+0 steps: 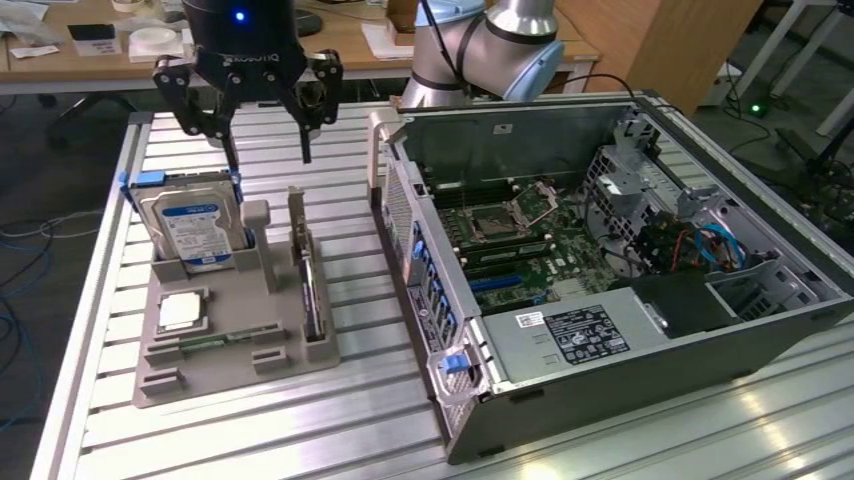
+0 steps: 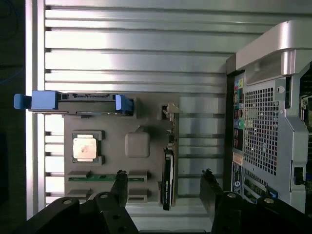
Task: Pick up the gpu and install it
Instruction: 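Pick up the gpu and move the gpu toward the slot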
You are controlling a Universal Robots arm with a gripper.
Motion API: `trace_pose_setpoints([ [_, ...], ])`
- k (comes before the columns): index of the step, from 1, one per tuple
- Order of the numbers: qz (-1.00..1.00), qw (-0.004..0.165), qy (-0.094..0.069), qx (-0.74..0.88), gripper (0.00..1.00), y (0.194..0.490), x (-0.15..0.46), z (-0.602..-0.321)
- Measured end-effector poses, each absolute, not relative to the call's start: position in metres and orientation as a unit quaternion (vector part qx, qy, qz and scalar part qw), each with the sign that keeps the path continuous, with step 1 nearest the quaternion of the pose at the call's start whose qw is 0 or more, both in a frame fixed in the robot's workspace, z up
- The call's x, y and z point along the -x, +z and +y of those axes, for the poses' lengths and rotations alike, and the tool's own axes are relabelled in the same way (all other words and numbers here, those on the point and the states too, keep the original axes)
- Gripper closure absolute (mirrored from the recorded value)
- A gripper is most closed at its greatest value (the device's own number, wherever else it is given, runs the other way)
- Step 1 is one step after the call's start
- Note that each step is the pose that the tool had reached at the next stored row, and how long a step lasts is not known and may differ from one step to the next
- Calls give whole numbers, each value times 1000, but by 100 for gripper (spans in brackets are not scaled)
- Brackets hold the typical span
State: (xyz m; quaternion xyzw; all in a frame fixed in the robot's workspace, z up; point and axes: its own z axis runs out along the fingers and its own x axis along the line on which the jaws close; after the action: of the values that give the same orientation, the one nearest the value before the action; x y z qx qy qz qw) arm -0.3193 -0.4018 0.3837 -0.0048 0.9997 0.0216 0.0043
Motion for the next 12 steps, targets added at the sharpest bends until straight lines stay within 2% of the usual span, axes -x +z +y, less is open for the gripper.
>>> trace_pose_setpoints([
  [12,1000,-2,21,6,29,365,319,-404],
])
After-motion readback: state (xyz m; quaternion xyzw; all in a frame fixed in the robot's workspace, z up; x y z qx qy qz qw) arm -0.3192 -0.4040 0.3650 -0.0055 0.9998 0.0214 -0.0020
